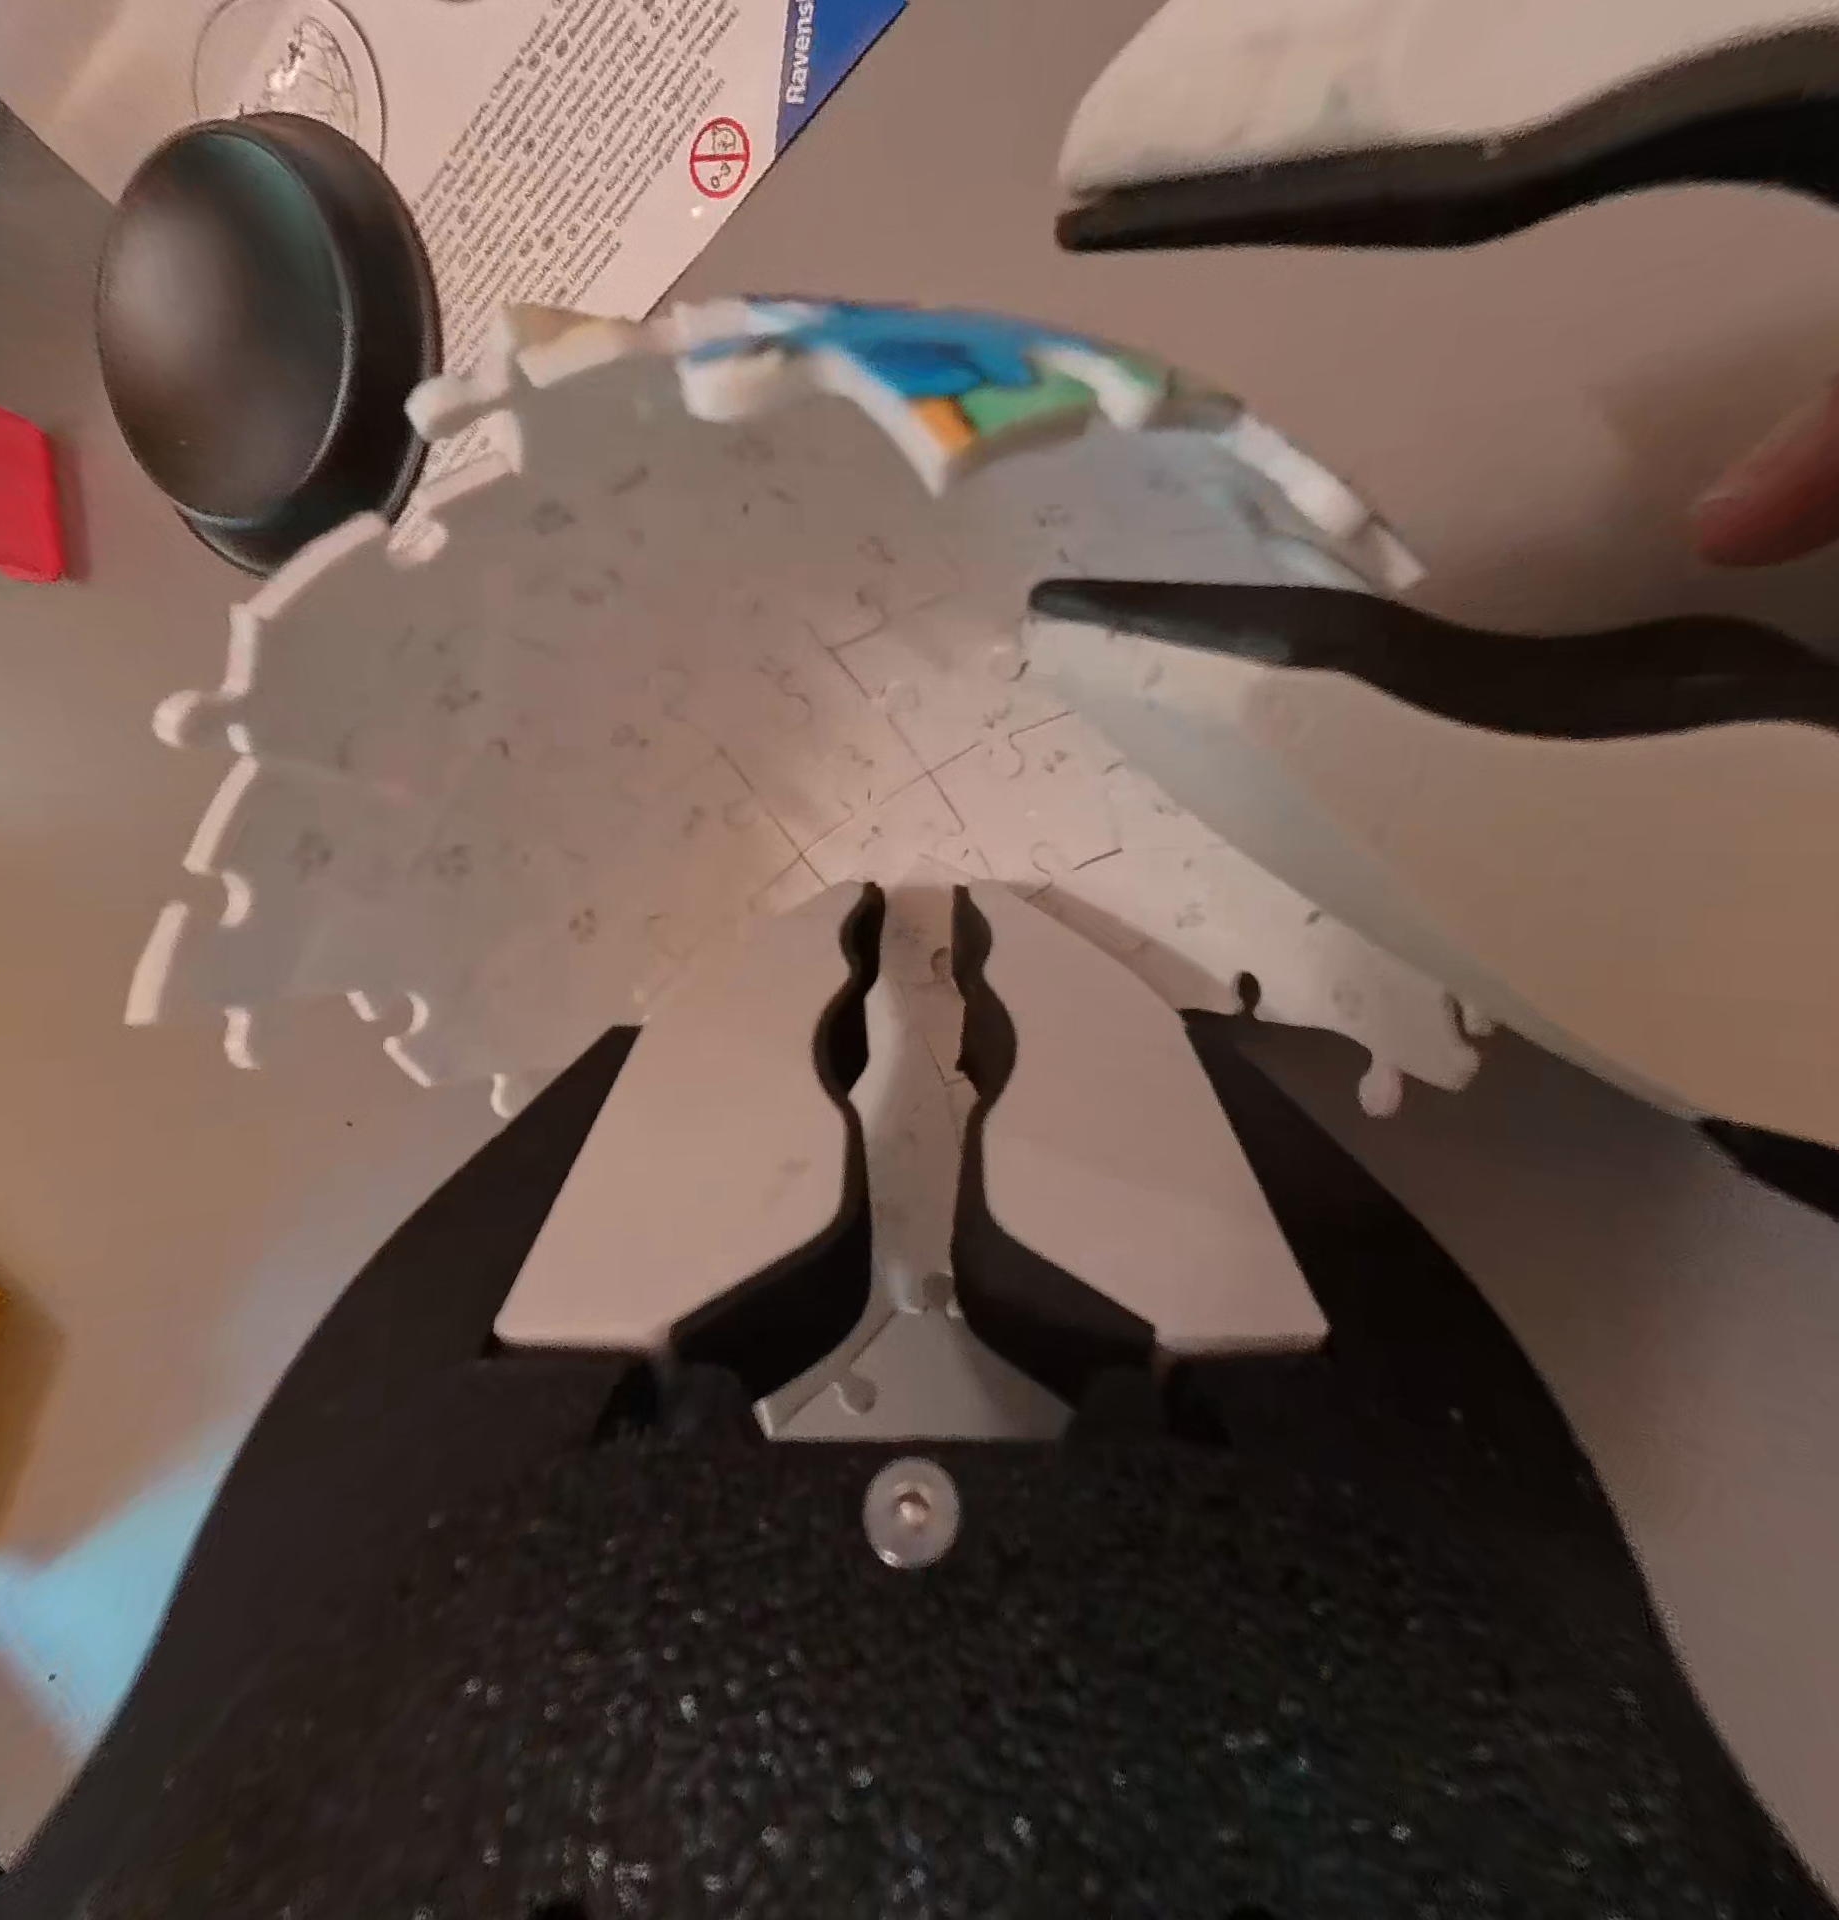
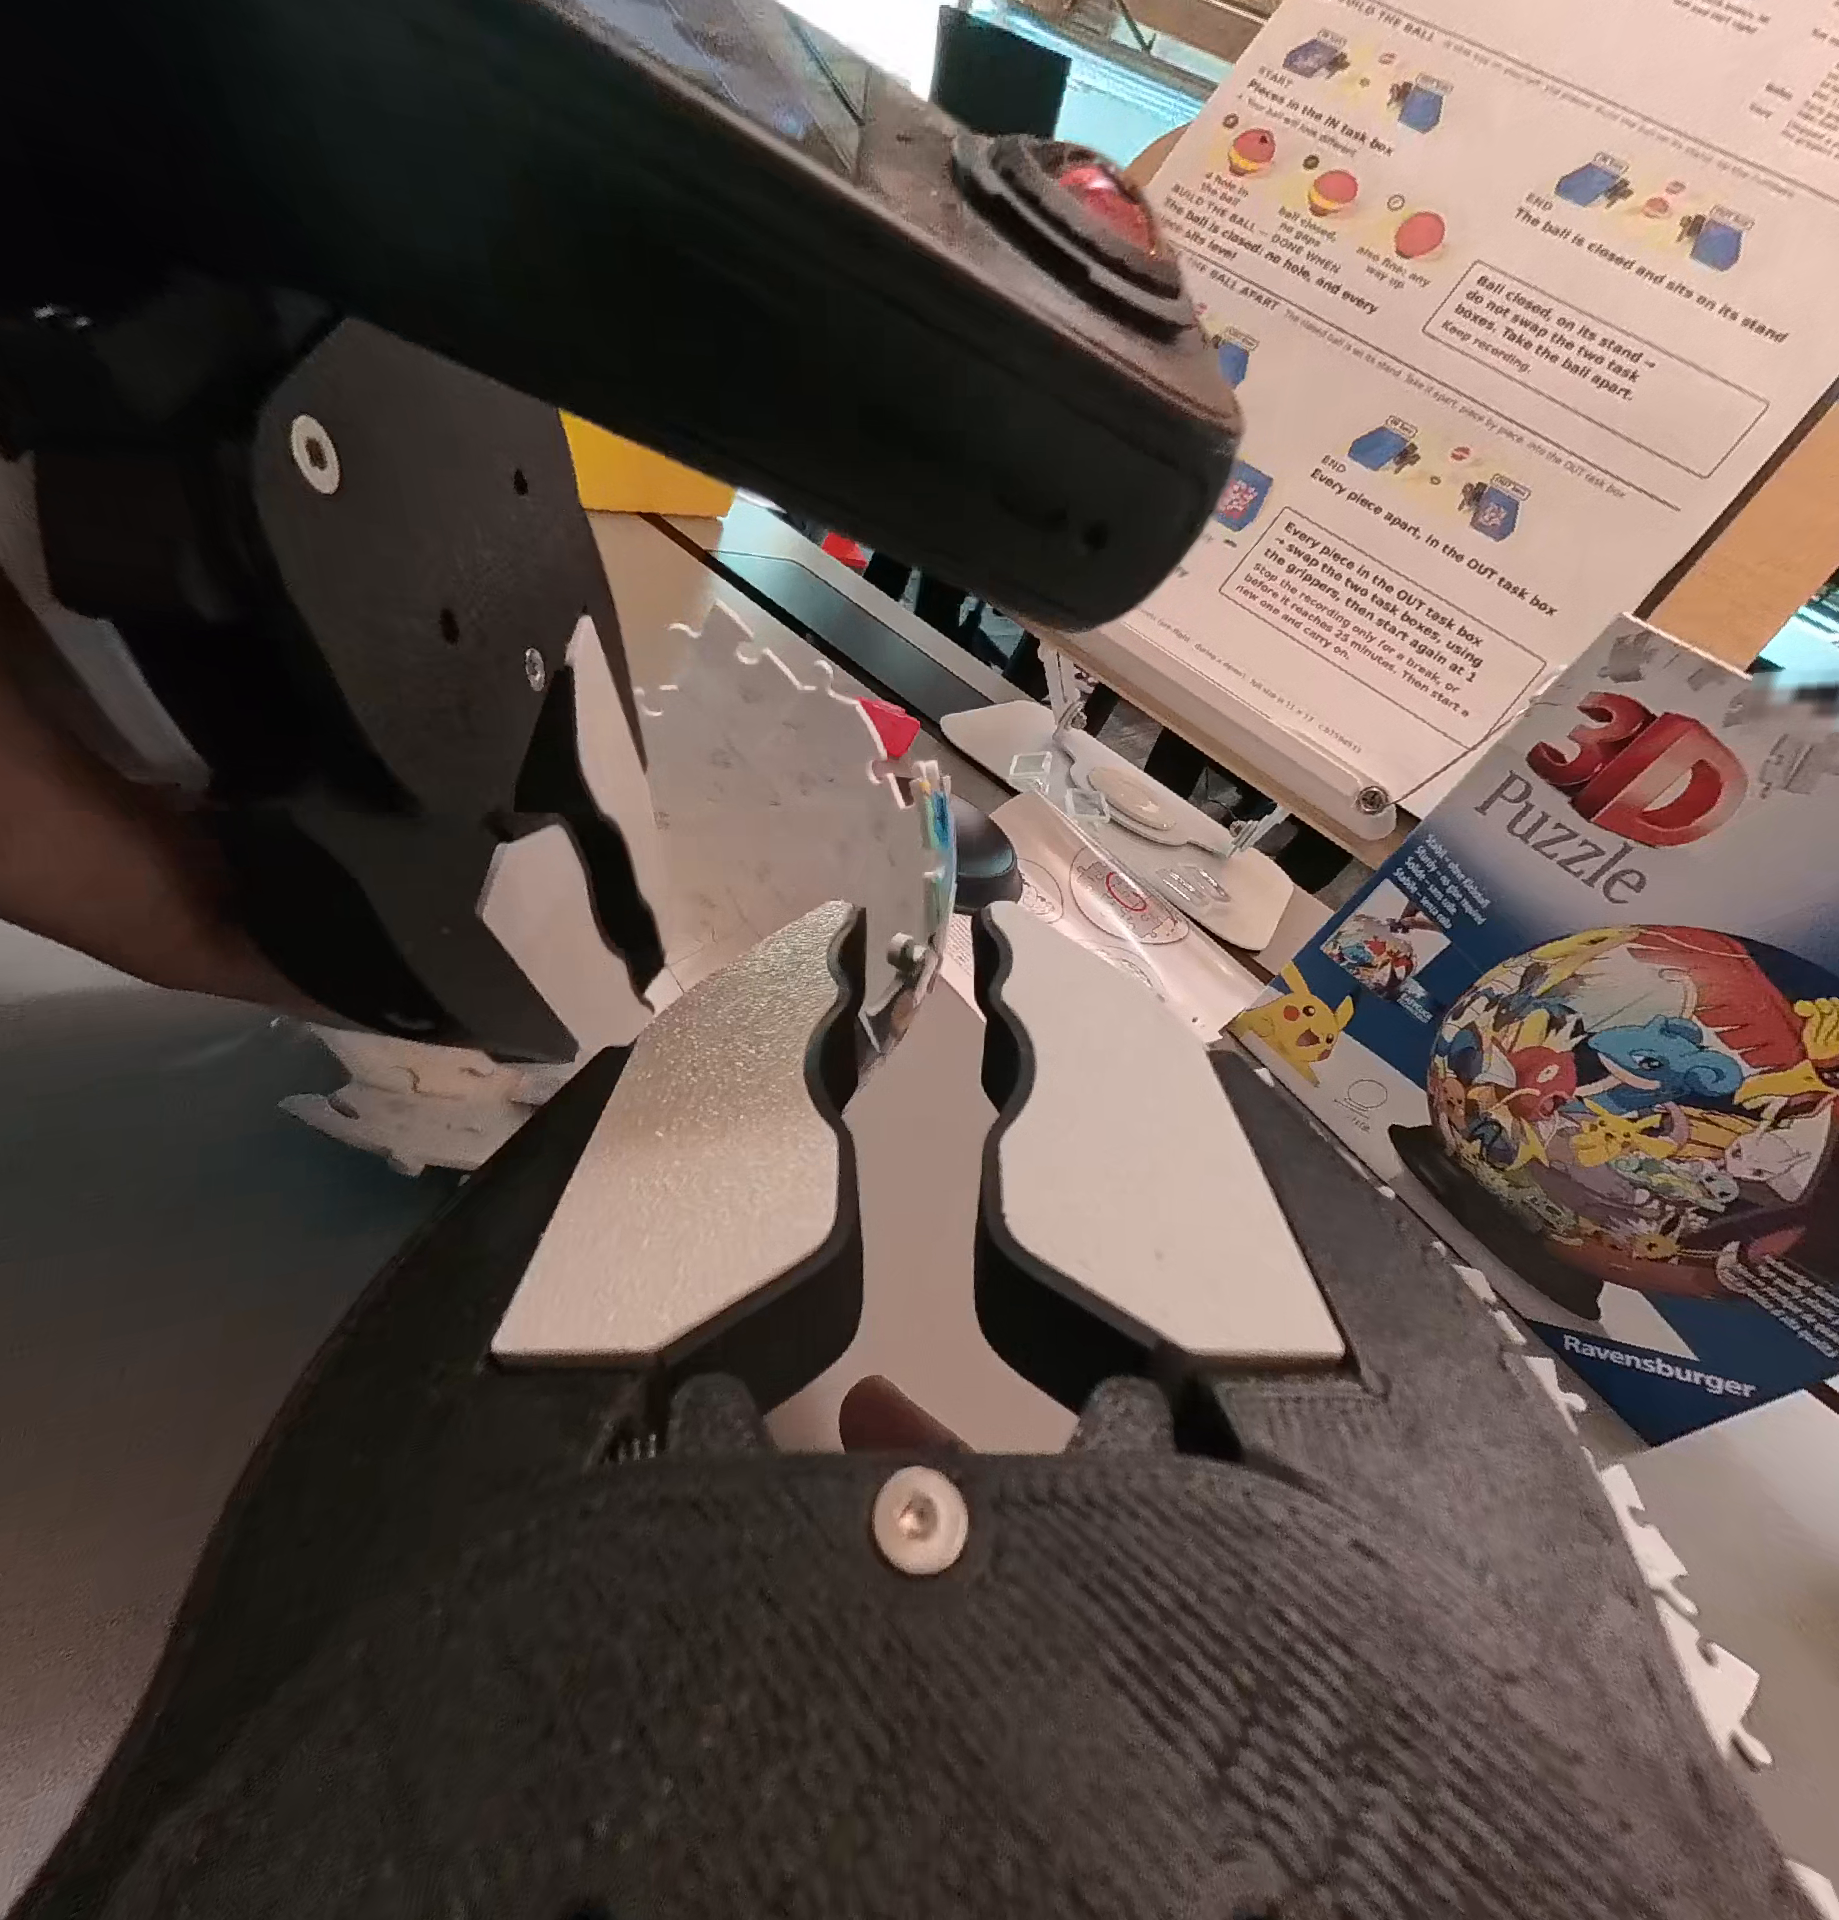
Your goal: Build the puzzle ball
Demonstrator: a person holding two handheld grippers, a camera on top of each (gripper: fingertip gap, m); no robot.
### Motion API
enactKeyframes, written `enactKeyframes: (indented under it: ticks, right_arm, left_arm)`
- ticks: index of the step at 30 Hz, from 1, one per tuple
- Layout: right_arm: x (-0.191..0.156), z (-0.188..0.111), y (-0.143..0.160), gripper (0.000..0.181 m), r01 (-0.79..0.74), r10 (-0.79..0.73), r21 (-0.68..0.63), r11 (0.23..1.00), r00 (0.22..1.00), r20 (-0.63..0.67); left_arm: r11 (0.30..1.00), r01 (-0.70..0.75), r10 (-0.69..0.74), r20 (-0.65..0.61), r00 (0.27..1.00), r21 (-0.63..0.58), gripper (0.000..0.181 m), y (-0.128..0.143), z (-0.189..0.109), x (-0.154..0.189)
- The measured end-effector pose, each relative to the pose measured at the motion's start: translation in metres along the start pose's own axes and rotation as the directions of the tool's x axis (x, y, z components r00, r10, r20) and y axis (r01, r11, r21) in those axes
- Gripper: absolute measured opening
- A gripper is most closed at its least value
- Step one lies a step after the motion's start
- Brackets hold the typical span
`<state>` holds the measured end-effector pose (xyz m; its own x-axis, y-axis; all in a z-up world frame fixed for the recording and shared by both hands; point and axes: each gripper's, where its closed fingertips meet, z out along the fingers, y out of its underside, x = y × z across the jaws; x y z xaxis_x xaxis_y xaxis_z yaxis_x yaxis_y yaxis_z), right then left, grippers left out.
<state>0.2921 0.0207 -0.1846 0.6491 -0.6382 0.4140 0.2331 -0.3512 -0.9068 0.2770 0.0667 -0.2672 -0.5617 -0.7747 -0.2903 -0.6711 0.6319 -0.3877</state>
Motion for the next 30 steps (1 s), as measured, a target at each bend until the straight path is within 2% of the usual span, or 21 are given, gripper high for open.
enactKeyframes:
  ticks: [6,11,13,15,18,20,24,27,30]
  right_arm:
    - [0.003,-0.004,-0.006,0.037,-0.022,0.021,0.015,1.0,0.999,0.048]
    - [-0.006,-0.029,-0.026,0.044,-0.075,0.042,0.09,0.993,0.945,0.323]
    - [0.006,-0.041,-0.031,0.044,-0.151,0.105,0.089,0.985,0.915,0.391]
    - [0.036,-0.043,-0.036,0.043,-0.256,0.219,0.062,0.965,0.911,0.348]
    - [0.068,-0.046,-0.07,0.043,-0.395,0.31,0.138,0.908,0.857,0.411]
    - [0.069,-0.038,-0.08,0.042,-0.391,0.317,0.071,0.918,0.827,0.464]
    - [0.026,-0.005,-0.073,0.045,-0.221,0.3,-0.206,0.953,0.78,0.549]
    - [-0.006,0.012,-0.062,0.042,-0.084,0.288,-0.341,0.936,0.738,0.61]
    - [-0.025,0.017,-0.053,0.038,0.027,0.274,-0.417,0.908,0.715,0.643]
  left_arm:
    - [0.998,-0.054,0.055,0.04,0.998,-0.006,0.0,0.005,0.001,0.006]
    - [0.992,-0.116,0.107,0.154,0.982,0.049,0.0,0.006,-0.002,0.003]
    - [0.982,-0.166,0.146,0.202,0.968,0.085,0.0,0.005,-0.004,0.004]
    - [0.974,-0.197,0.167,0.233,0.958,0.112,0.0,0.005,-0.005,0.007]
    - [0.955,-0.27,0.222,0.31,0.925,0.121,0.0,0.006,-0.006,0.006]
    - [0.949,-0.289,0.234,0.336,0.913,0.126,0.0,0.005,-0.007,0.006]
    - [0.944,-0.296,0.224,0.376,0.899,0.145,0.0,0.005,-0.009,0.006]
    - [0.941,-0.303,0.223,0.401,0.888,0.148,0.0,0.005,-0.009,0.006]
    - [0.939,-0.31,0.223,0.418,0.88,0.151,0.0,0.005,-0.01,0.006]
